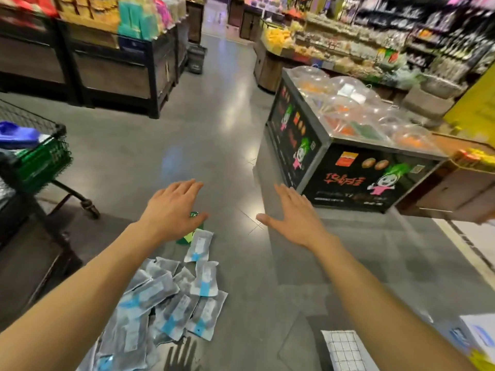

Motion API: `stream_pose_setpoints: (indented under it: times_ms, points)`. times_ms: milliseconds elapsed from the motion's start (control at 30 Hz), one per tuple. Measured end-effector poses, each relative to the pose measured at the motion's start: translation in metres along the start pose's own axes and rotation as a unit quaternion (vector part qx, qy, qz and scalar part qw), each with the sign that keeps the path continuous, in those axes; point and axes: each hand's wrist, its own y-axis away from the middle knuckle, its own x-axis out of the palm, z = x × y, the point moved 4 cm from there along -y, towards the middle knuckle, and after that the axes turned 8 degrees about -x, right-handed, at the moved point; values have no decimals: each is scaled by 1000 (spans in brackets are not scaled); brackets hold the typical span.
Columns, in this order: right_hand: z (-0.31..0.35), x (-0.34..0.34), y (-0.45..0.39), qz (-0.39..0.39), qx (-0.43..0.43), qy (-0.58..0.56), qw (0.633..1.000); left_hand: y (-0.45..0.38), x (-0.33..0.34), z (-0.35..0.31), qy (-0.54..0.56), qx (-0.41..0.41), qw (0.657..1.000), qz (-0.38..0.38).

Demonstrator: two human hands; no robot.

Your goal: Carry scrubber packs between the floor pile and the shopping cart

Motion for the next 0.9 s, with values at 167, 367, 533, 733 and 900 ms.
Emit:
stream_pose_setpoints:
  times_ms: [167,367,533,733,900]
  points:
    - [-11,8,-59,6,-16,-12,1000,-55,10,11,2,-12,1000,15]
    - [-47,68,-126,57,-27,-49,997,-107,67,15,29,-37,998,28]
    - [-95,211,-199,94,-22,-91,991,-156,216,36,46,-65,996,49]
    - [-153,483,-248,98,-14,-169,981,-173,490,79,43,-53,996,58]
    - [-205,708,-265,102,-14,-181,978,-165,711,129,41,-62,994,83]
